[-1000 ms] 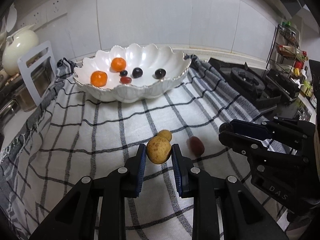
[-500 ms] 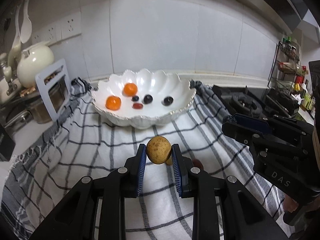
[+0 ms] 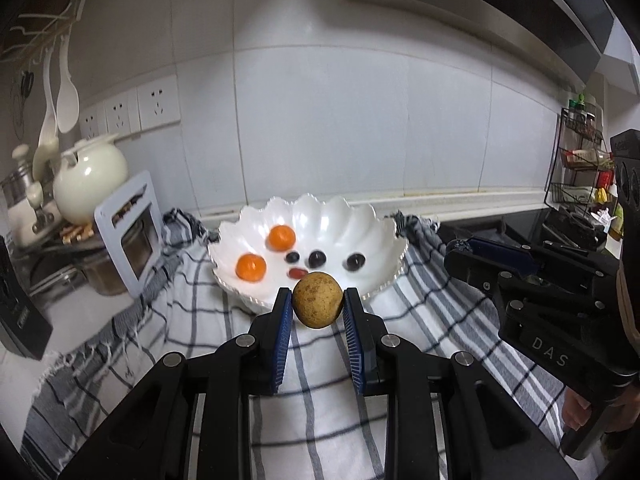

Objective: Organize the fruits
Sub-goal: 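Lift and carry the longan and dark plum over the white bowl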

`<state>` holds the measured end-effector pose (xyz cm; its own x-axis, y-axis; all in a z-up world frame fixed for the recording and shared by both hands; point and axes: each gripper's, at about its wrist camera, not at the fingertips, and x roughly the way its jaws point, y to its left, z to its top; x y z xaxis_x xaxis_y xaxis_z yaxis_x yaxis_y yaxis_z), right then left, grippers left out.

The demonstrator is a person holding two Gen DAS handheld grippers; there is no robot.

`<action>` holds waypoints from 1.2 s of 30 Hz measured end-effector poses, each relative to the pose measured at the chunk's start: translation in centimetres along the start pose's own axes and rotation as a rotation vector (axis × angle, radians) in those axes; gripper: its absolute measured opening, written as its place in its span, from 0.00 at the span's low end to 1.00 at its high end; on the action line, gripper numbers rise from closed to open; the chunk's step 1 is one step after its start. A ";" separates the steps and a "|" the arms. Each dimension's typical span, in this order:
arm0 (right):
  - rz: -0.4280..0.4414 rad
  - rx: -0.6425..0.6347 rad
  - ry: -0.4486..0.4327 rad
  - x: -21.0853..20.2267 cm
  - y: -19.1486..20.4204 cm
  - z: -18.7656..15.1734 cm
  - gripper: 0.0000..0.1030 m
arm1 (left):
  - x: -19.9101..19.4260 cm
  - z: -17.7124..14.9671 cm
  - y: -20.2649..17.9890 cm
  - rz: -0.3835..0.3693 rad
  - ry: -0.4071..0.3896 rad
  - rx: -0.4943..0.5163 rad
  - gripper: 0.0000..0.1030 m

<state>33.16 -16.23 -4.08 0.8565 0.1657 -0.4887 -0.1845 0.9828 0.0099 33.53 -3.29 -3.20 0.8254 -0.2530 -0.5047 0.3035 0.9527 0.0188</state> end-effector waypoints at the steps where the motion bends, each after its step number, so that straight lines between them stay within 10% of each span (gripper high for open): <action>1: -0.001 0.002 -0.005 0.1 -0.1 0.2 0.22 | 0.0 0.3 0.1 0.002 -0.006 0.000 0.25; 36: -0.023 0.011 0.058 11.1 -3.2 8.7 0.22 | 10.1 8.2 2.2 0.055 0.022 -0.011 0.25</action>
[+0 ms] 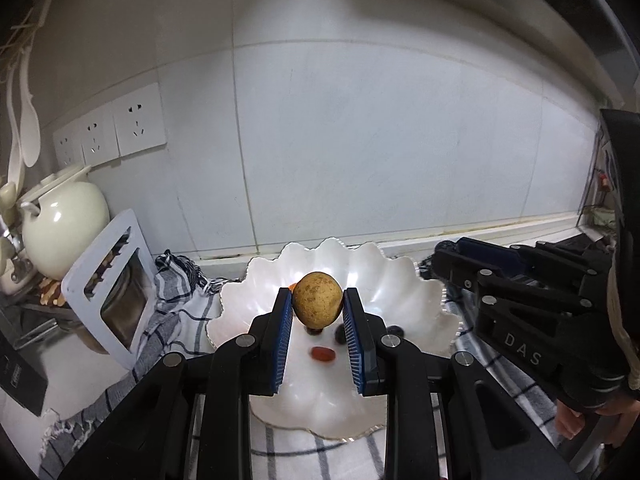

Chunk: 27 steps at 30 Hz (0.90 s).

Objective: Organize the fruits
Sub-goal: 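Lift and carry the longan and dark plum over the white bowl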

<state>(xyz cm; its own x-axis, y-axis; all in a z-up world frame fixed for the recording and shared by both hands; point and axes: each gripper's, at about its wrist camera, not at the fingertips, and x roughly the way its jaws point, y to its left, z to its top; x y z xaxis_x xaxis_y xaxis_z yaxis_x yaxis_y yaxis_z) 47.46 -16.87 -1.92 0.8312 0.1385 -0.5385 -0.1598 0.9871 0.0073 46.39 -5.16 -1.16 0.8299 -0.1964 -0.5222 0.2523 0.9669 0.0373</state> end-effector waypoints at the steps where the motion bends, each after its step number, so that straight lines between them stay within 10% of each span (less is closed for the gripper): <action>1: -0.005 -0.004 0.016 0.6 -0.1 0.2 0.22 | 0.4 0.1 0.0 0.003 0.004 0.002 0.25; 27: -0.037 -0.077 0.279 11.5 -0.9 0.9 0.23 | 13.1 0.3 2.2 0.036 0.303 0.022 0.26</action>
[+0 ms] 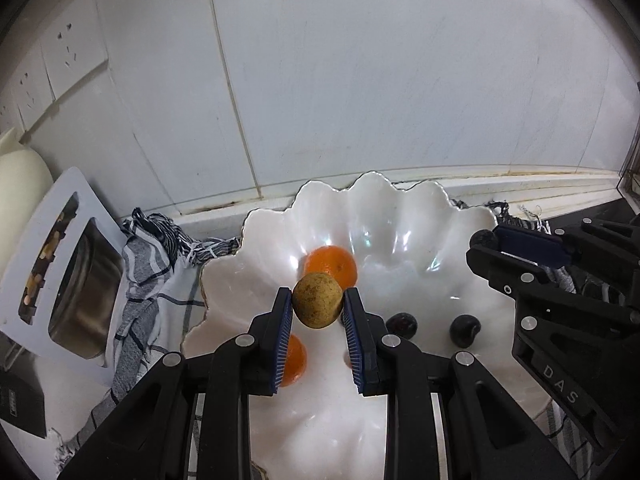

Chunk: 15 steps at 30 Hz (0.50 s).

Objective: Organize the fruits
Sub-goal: 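Lift and carry the longan and dark plum over the white bowl, then open the right gripper dropping the plum while the left gripper drops the longan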

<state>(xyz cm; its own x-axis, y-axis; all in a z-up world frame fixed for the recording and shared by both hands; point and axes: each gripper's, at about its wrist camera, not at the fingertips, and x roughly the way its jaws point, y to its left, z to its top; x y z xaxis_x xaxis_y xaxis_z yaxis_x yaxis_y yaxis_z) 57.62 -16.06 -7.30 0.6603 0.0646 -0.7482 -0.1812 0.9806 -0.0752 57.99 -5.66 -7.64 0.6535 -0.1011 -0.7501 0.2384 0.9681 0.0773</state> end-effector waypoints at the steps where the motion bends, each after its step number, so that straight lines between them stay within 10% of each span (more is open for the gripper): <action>1: -0.002 0.002 0.004 0.2 0.0 0.0 0.23 | 0.1 0.0 0.1 0.001 0.003 -0.003 0.27; 7: -0.029 0.006 0.019 0.4 -0.2 0.0 0.42 | -0.4 0.0 0.5 0.013 -0.001 -0.016 0.41; 15: -0.072 0.007 -0.010 -1.8 -0.4 -0.4 0.42 | -3.2 -0.7 0.9 0.022 -0.035 -0.033 0.50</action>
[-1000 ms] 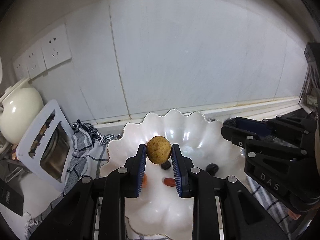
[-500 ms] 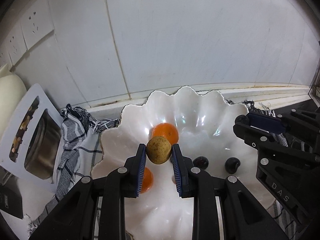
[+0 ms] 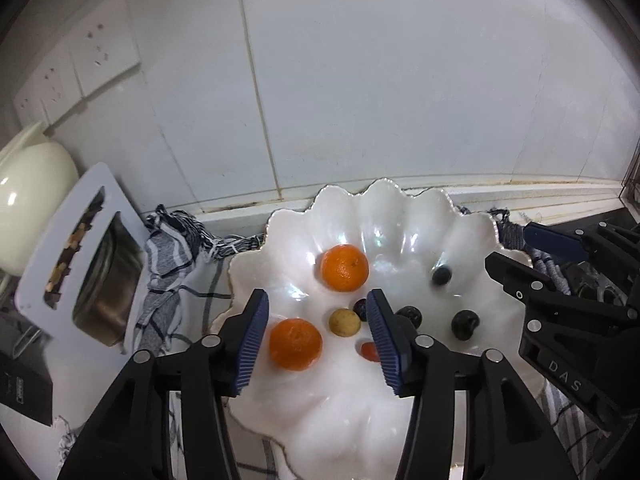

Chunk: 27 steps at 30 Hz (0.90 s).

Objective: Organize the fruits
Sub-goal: 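Open the right gripper dropping the plum while the left gripper drops the longan, then withdraw both open grippers from the bowl back over the towel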

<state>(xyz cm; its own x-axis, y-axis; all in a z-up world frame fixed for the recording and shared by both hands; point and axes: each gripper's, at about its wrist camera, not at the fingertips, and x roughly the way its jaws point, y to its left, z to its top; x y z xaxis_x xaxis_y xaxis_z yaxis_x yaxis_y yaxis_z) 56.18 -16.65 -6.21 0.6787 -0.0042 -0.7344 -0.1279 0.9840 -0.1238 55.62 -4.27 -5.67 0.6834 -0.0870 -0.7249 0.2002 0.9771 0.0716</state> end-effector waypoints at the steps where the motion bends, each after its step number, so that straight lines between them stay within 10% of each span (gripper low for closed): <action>1: -0.002 0.002 -0.010 -0.5 0.0 -0.1 0.42 | -0.6 -0.1 0.1 -0.007 -0.012 -0.009 0.50; 27: 0.001 0.091 -0.255 -15.6 1.6 -6.2 0.42 | -14.7 -5.5 -0.6 -0.078 -0.239 0.037 0.55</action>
<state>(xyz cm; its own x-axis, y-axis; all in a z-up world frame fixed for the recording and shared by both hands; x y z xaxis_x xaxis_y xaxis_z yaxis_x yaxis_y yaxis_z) 40.92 -16.10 0.87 0.8406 0.0304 -0.5408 -0.0710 0.9960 -0.0544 41.58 -2.56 1.21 0.8108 -0.2095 -0.5466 0.2813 0.9583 0.0499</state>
